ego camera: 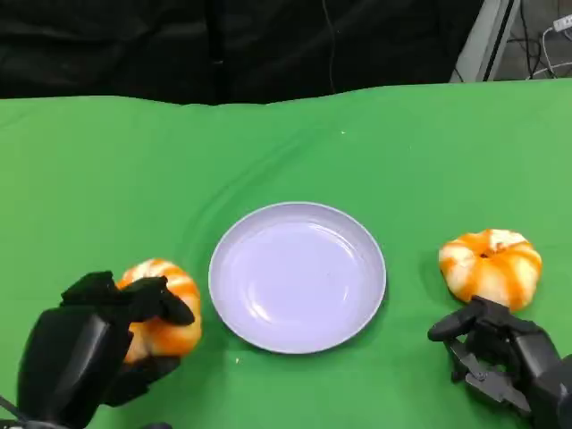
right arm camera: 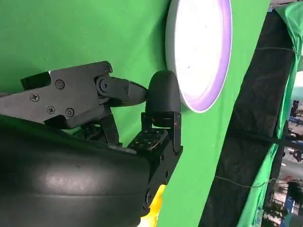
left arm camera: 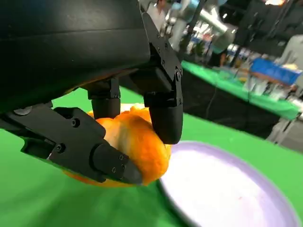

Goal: Grasp the bread from the table and place it into the plate.

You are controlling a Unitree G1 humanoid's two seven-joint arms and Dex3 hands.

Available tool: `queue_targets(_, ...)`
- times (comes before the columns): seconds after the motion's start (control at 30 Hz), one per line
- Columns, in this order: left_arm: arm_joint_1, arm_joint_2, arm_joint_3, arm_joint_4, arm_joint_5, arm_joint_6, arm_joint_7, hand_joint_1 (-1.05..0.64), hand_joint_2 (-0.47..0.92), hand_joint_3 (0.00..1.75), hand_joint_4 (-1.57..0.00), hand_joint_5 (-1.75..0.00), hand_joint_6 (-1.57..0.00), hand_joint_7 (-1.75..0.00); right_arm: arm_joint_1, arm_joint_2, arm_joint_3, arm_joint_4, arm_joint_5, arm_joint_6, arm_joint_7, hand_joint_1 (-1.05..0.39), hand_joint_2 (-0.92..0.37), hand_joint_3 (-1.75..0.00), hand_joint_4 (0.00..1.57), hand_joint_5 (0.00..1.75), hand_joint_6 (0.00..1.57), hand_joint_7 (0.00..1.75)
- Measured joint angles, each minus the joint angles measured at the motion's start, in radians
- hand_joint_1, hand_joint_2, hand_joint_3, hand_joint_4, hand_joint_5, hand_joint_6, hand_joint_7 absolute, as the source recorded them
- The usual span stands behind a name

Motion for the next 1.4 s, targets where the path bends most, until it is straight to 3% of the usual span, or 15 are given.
queue_targets(0.37, 0.012, -0.002, 0.007, -0.038, 0.002, -0.106, 0.015, 0.0, 0.6, 0.81, -0.83, -1.54, -0.9, -1.08, -0.003, 0.001, 0.0, 0.008, 0.0, -0.006, -0.001, -0.11, -0.92, -0.48, 0.66, 1.72, 0.73, 1.17)
queue_targets(0.63, 0.009, -0.019, 0.008, -0.038, 0.001, -0.141, 0.015, -0.01, 0.62, 0.75, -0.81, -1.54, -0.89, -1.06, -0.003, 0.001, 0.003, 0.012, -0.006, -0.012, -0.016, -0.12, -0.92, -0.48, 0.67, 1.73, 0.74, 1.17)
queue_targets(1.4, -0.238, -0.057, -0.11, 0.165, 0.006, -0.184, -0.007, -0.06, 0.68, 0.63, -0.76, -1.61, -0.8, -1.17, -0.019, 0.008, 0.01, 0.041, -0.009, -0.029, -0.04, -0.13, -0.92, -0.47, 0.67, 1.71, 0.74, 1.17)
